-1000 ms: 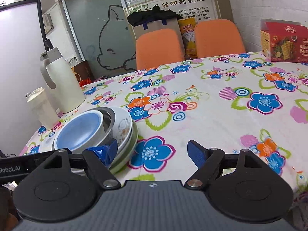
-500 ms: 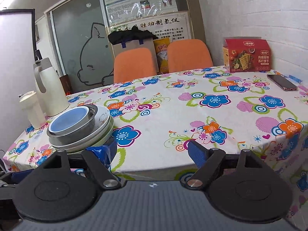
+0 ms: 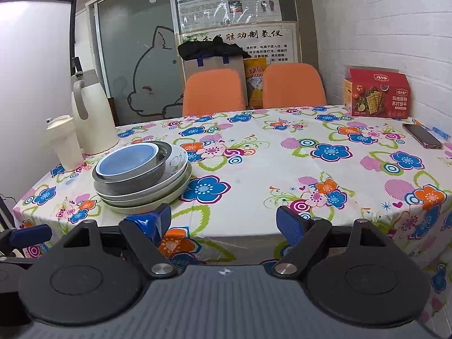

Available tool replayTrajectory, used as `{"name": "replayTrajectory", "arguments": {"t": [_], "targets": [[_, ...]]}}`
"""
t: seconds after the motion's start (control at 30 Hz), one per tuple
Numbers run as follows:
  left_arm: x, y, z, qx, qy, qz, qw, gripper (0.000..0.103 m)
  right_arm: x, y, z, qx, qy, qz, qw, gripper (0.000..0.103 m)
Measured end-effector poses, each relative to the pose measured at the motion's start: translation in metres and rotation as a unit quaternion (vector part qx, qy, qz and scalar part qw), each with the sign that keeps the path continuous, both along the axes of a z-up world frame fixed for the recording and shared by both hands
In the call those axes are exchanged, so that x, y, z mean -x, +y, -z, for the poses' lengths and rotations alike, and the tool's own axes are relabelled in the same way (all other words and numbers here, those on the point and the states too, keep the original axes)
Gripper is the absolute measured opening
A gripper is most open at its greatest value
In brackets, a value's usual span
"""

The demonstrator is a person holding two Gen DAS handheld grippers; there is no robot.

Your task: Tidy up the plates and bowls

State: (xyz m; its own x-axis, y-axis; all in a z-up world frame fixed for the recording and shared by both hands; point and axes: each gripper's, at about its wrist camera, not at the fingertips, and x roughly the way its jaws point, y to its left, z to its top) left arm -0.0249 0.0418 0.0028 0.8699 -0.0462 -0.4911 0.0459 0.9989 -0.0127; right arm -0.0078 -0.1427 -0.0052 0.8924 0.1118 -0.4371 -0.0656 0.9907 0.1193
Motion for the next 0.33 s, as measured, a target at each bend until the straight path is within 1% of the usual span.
{"name": "replayTrajectory", "arguments": {"t": [0.13, 0.27, 0.33], "targets": [[0.0005, -0.0015, -0.0007, -0.011, -0.002, -0.003, 0.9999, 0.097, 0.0005, -0.0004, -0.0003, -0.002, 0.0, -0.001, 1.0, 0.069], [0.0016, -0.0014, -0.0013, -0.006, -0.009, 0.004, 0.9999, 0.097, 0.0013, -0.002, 0.0011, -0.005, 0.001, 0.002, 1.0, 0.069], [0.0029, -0.0029, -0.0018, -0.011, -0.013, 0.002, 0.9999, 0.097, 0.0015, -0.0029, 0.0023, -0.008, 0.002, 0.004, 1.0, 0.069]]}}
